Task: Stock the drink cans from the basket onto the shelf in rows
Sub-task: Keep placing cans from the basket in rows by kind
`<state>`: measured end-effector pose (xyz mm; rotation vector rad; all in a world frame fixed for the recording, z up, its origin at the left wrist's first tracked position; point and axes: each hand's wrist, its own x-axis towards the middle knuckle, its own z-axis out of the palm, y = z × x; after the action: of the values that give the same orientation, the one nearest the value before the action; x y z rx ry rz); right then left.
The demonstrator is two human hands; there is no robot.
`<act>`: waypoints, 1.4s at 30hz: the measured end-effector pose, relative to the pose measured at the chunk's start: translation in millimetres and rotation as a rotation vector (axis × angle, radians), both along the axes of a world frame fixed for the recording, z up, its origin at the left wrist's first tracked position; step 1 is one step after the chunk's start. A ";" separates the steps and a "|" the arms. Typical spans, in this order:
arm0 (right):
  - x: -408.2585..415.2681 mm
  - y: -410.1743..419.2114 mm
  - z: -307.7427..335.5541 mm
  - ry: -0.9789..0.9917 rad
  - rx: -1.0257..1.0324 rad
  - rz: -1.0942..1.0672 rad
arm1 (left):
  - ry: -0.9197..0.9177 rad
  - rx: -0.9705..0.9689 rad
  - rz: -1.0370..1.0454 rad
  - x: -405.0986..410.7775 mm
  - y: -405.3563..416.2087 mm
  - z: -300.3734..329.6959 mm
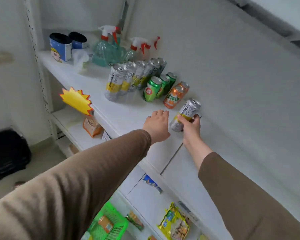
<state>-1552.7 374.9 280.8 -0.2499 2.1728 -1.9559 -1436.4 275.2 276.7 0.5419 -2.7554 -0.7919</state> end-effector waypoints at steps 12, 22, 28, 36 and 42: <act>-146.2 -23.2 -16.3 -0.067 -0.067 0.007 | 0.050 -0.026 0.120 -111.8 16.2 -16.5; -191.1 -29.3 -28.9 -0.068 -0.072 0.007 | 0.063 -0.019 0.103 -154.3 20.7 -23.1; -202.7 -32.5 -32.2 -0.039 0.013 -0.005 | 0.054 -0.035 0.098 -160.7 20.5 -26.0; -181.8 -20.8 -30.0 -0.067 0.141 0.011 | 0.009 -0.074 0.071 -143.4 17.5 -31.1; -95.5 -15.5 -29.3 0.282 0.341 -0.031 | -0.015 -0.168 0.039 -93.5 0.0 -28.6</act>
<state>-1648.1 359.4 251.5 -0.4598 2.6561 -1.6057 -1530.0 275.1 248.2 0.5676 -2.7824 -0.5433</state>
